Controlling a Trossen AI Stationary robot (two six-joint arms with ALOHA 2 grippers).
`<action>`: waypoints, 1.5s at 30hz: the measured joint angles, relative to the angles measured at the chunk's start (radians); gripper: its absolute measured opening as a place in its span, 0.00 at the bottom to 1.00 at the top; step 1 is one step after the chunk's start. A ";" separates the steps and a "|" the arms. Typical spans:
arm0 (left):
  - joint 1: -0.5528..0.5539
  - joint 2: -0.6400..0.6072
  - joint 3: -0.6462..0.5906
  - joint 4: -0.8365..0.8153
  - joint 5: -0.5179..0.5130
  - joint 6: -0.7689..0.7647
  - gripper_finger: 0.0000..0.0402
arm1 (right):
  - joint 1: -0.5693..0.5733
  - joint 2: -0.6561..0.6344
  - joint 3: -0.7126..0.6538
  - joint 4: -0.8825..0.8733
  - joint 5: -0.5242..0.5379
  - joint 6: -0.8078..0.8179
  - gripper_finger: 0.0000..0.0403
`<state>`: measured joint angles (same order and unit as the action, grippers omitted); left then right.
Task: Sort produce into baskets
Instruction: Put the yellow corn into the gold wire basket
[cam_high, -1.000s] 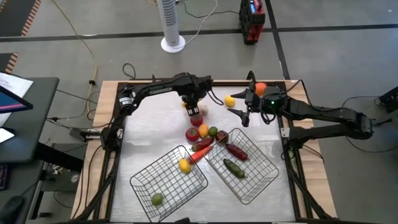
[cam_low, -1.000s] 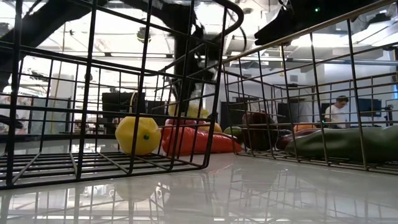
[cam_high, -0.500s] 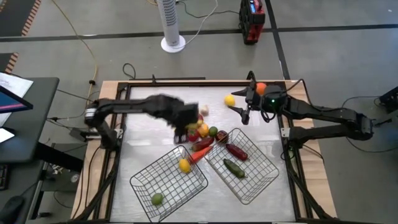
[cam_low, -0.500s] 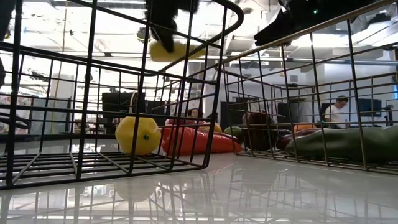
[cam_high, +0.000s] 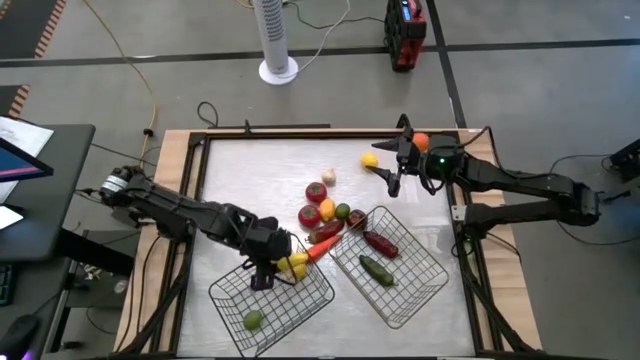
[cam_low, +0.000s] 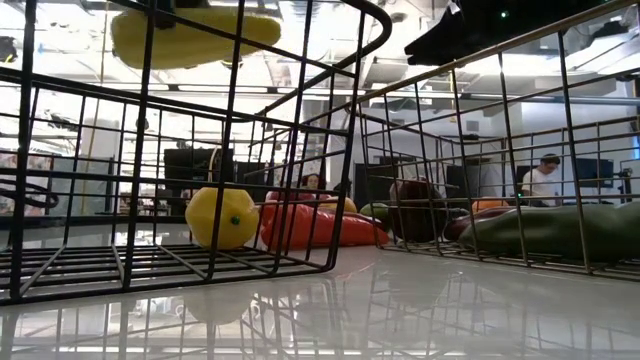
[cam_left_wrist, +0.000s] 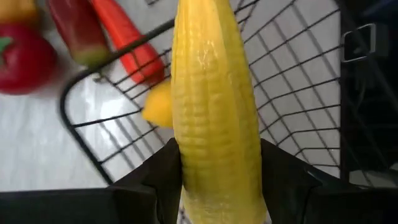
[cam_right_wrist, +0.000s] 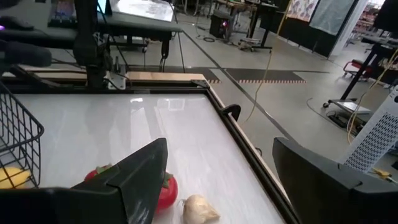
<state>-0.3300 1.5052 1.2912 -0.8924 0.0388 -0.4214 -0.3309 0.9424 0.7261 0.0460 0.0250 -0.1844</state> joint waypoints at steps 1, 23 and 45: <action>-0.007 -0.001 -0.004 0.006 0.000 -0.009 0.40 | 0.000 0.000 0.000 0.001 0.000 0.000 0.79; -0.037 0.000 -0.016 0.073 -0.091 0.064 0.40 | 0.003 0.026 0.000 0.008 0.000 0.057 0.79; 0.330 0.227 -0.015 0.830 0.061 0.328 0.40 | 0.010 -0.026 0.000 0.030 -0.002 0.028 0.79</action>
<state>0.0002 1.7318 1.2758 -0.0625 0.1000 -0.0929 -0.3210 0.9164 0.7258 0.0761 0.0231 -0.1565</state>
